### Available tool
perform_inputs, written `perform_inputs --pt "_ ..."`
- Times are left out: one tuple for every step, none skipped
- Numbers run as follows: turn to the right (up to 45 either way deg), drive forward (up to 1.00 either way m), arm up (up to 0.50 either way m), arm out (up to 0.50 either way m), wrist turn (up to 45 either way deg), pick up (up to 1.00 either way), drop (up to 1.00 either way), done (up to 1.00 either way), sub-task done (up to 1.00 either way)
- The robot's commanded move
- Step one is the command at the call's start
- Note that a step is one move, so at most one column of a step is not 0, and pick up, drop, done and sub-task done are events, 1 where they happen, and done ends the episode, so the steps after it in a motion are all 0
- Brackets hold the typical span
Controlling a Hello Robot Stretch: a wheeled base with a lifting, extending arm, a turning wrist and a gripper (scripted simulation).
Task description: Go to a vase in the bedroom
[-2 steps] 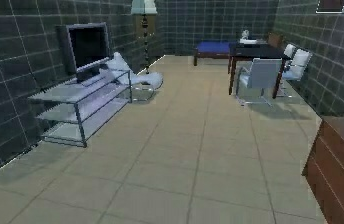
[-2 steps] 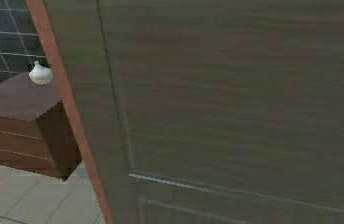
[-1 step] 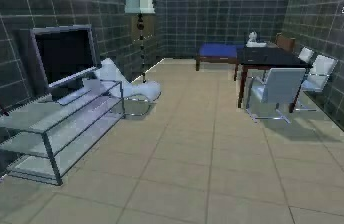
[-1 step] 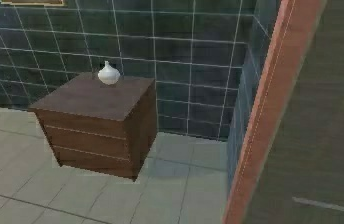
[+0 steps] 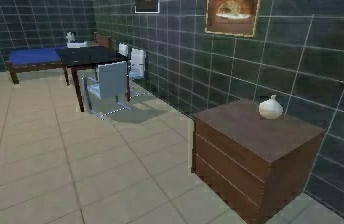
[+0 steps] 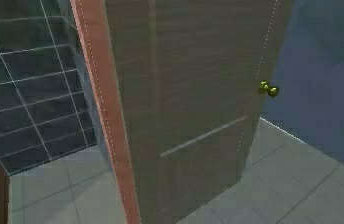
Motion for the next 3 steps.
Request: perform_inputs --pt "18.0 0.00 0.00 0.00 0.0 0.00 0.00 0.00 0.00" --pt "0.0 0.60 0.00 0.00 0.0 0.00 0.00 0.00 0.00" --pt "12.0 0.00 0.00 0.00 0.0 0.00 0.00 0.00 0.00"
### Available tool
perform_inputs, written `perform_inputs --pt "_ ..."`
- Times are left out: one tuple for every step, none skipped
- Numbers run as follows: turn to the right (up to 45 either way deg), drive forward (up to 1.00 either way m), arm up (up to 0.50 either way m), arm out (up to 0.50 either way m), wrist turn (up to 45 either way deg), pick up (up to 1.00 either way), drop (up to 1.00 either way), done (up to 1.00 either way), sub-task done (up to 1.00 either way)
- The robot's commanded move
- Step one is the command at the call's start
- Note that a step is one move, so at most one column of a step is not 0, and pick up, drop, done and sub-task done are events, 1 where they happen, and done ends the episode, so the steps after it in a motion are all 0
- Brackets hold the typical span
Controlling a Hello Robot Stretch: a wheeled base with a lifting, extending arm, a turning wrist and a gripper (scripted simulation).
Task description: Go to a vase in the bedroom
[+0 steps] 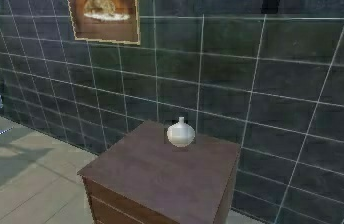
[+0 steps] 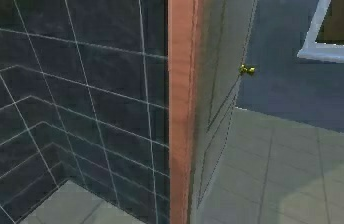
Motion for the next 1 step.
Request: perform_inputs --pt "0.0 0.00 0.00 0.00 0.0 0.00 0.00 1.00 0.00"
